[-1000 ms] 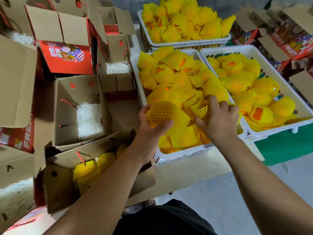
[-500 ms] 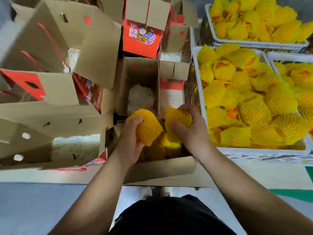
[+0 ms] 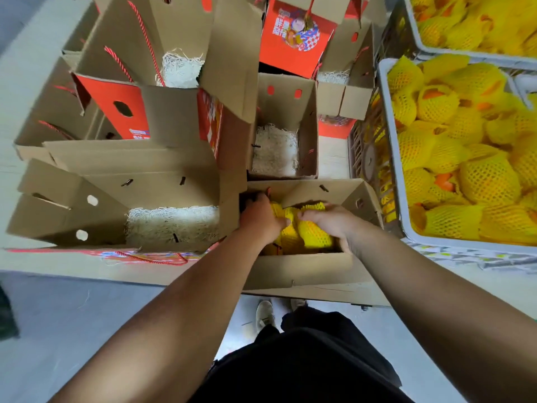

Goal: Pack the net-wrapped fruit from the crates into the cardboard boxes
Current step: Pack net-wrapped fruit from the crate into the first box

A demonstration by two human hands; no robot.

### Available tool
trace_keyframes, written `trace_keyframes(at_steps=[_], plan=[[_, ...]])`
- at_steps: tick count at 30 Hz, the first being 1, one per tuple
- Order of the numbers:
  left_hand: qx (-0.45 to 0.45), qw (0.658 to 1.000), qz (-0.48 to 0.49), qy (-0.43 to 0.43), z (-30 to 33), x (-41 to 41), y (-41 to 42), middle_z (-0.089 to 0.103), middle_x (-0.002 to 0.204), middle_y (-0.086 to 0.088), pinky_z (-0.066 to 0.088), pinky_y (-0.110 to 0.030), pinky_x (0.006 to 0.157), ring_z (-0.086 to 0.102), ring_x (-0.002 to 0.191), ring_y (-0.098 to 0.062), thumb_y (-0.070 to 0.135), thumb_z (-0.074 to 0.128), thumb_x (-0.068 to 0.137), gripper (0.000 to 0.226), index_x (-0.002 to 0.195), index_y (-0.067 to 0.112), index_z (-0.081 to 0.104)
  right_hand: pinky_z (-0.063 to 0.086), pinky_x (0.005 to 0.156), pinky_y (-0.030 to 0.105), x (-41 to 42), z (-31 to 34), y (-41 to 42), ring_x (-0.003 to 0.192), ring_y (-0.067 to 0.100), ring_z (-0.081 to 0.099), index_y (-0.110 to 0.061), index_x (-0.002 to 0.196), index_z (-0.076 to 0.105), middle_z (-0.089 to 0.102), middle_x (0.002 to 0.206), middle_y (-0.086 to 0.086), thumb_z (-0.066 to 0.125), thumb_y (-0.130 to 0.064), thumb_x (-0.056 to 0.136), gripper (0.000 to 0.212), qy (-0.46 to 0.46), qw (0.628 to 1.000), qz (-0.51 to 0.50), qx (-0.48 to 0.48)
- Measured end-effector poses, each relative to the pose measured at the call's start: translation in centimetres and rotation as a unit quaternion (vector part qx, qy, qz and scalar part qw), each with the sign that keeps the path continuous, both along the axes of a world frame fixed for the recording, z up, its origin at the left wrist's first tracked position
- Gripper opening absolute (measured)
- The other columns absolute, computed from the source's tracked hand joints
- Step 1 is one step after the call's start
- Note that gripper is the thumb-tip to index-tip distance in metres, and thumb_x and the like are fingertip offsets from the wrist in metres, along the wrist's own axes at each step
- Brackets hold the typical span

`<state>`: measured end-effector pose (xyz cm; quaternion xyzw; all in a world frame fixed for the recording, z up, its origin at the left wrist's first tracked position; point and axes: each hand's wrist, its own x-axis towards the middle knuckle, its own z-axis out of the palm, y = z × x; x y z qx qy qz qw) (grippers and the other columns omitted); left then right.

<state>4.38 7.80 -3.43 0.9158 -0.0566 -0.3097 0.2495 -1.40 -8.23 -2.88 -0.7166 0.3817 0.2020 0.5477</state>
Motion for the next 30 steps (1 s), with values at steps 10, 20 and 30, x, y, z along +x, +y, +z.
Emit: trace_keyframes(at_steps=[10, 20, 30], plan=[[0.119, 0.992, -0.021, 0.019, -2.2, -0.3, -0.2, 0.000, 0.156, -0.017, 0.041, -0.047, 0.113, 0.039, 0.139, -0.044, 0.046, 0.074, 0.088, 0.092, 0.150, 0.011, 0.016, 0.036, 0.100, 0.033, 1.3, -2.6, -0.3, 0.143, 0.033, 0.039, -0.020, 0.157, 0.032, 0.039, 0.158, 0.012, 0.084, -0.051, 0.075, 0.102, 0.050, 0.997, 0.059, -0.024], [0.196, 0.926, -0.183, -0.266, 3.4, -1.1, 1.0, 0.064, 0.120, -0.006, 0.050, -0.040, 0.088, 0.064, 0.110, -0.028, 0.015, 0.042, 0.103, 0.023, 0.125, 0.017, 0.051, 0.049, 0.079, 0.031, 1.6, -2.0, 1.0, 0.106, 0.025, 0.061, -0.025, 0.123, 0.062, 0.065, 0.121, 0.010, 0.068, -0.025, 0.087, 0.037, 0.005, 0.999, 0.004, 0.036], [0.097, 0.947, -0.260, -0.159, 2.3, -2.4, 1.9, 0.050, 0.139, -0.003, 0.041, -0.042, 0.105, 0.041, 0.131, -0.028, 0.037, 0.051, 0.104, 0.034, 0.133, 0.020, 0.054, 0.054, 0.100, 0.045, 2.7, -2.6, 3.3, 0.113, 0.031, 0.064, -0.024, 0.141, 0.055, 0.062, 0.132, 0.008, 0.068, -0.048, 0.092, 0.056, 0.004, 0.996, 0.055, -0.075]])
